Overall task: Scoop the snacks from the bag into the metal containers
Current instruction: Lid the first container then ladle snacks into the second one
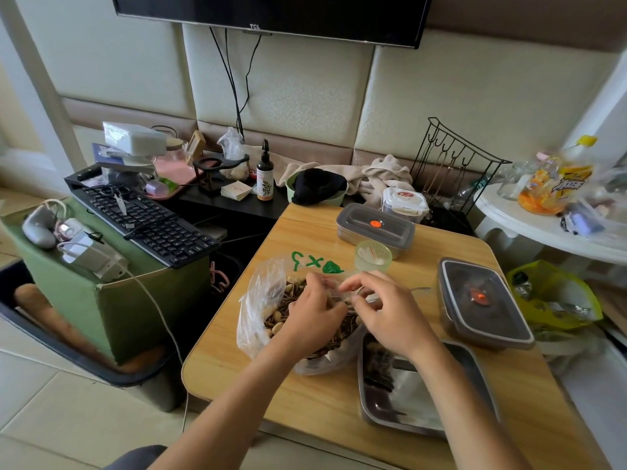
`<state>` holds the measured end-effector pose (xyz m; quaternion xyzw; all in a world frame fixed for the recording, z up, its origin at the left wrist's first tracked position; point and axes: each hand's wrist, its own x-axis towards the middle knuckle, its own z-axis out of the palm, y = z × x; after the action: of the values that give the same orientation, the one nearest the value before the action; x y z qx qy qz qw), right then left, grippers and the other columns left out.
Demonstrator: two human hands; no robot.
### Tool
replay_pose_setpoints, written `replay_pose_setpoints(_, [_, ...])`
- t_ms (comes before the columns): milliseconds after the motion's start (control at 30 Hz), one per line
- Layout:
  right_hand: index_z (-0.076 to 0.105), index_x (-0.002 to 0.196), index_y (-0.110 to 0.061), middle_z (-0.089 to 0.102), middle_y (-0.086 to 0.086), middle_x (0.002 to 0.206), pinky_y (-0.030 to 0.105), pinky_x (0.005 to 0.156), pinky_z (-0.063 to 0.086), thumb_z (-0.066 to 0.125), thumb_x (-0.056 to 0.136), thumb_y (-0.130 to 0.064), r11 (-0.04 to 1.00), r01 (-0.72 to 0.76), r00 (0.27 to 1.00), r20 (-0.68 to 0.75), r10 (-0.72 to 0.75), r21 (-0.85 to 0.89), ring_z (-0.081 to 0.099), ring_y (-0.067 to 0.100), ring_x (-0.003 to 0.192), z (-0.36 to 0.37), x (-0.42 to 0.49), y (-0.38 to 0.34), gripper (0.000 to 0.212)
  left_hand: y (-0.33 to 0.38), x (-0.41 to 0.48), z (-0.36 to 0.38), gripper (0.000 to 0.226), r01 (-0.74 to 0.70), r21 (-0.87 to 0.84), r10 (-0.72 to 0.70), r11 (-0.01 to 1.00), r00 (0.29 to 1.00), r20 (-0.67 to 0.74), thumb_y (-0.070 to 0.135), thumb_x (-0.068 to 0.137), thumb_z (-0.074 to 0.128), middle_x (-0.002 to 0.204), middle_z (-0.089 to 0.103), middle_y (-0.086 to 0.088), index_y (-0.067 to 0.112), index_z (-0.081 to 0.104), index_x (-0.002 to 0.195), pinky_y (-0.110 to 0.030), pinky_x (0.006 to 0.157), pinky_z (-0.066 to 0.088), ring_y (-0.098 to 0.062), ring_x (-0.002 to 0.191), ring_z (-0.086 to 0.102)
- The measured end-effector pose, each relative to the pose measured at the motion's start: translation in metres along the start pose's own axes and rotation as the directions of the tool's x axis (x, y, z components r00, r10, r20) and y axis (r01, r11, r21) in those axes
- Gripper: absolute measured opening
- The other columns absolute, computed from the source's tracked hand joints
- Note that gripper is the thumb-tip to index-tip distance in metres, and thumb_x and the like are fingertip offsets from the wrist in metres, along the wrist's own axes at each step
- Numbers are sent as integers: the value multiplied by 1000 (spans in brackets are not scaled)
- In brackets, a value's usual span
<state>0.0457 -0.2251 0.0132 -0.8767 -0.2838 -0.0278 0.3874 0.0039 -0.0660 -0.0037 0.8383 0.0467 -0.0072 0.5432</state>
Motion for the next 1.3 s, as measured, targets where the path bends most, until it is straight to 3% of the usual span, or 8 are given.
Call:
replay_pose_setpoints(200, [70,89,-27,63,-15,94,13,70,49,73,94,-17,998,33,999,24,-32,-54,63,5,88,-7,-4,5,12,-3,-1,-6,16,-90,68,90,994,996,6,21,98,62,89,63,-1,19,49,106,-33,69,52,-12,71,56])
replay_pose_setpoints(333, [63,84,-30,64,-16,87,23,68,51,70,95,-21,981,33,999,-35,-41,-189,61,4,80,-12,-6,6,15,-7,-1,-8,23,-133,73,135,988,991,-12,26,92,75,89,68,1,20,55,100,-42,75,60,-16,75,64])
replay_pose_setpoints(467, [66,87,-28,69,-14,84,14,64,50,70,96,-22,985,-43,998,-61,34,-165,64,1,78,-12,-8,6,12,-9,-1,-6,30,-104,-28,103,994,994,-35,36,88,78,90,71,-7,16,58,98,-50,77,62,-30,82,71])
replay_pose_setpoints(767, [70,85,-23,73,-10,82,13,69,51,75,92,-16,990,-99,985,-134,112,103,68,5,79,-16,-8,1,11,4,-5,-7,31,2,-404,1,915,1000,9,21,98,70,92,72,-24,-6,56,107,-33,66,61,-26,73,73])
replay_pose_setpoints(933, [68,84,-20,71,-7,81,16,68,52,73,93,-13,983,-76,987,-128,98,166,67,9,78,-17,-9,-3,12,8,-6,-8,10,2,-491,25,871,998,49,20,99,66,100,74,-19,10,63,99,-33,67,59,-23,77,71])
replay_pose_setpoints(1033, [66,84,-19,68,-6,80,14,67,48,72,94,-12,979,-47,988,-138,76,199,64,9,76,-20,-9,-4,13,8,-6,-8,11,-7,-484,34,875,998,46,18,101,60,93,77,-4,10,67,101,-31,72,61,-21,82,74])
replay_pose_setpoints(1133, [66,85,-18,68,-6,81,14,68,48,71,94,-9,977,-33,990,-130,61,209,65,9,77,-22,-10,-4,14,3,-1,-11,12,-22,-450,29,893,1000,8,19,99,64,99,76,-12,9,72,99,-30,78,61,-29,91,74])
replay_pose_setpoints(1300, [66,86,-20,68,-9,82,26,71,55,70,94,-8,985,-1,995,-97,18,173,66,14,81,-21,-11,-5,15,1,-1,-9,20,-26,-447,28,894,1000,-2,23,96,72,87,75,-9,3,70,98,-26,77,57,-16,77,69])
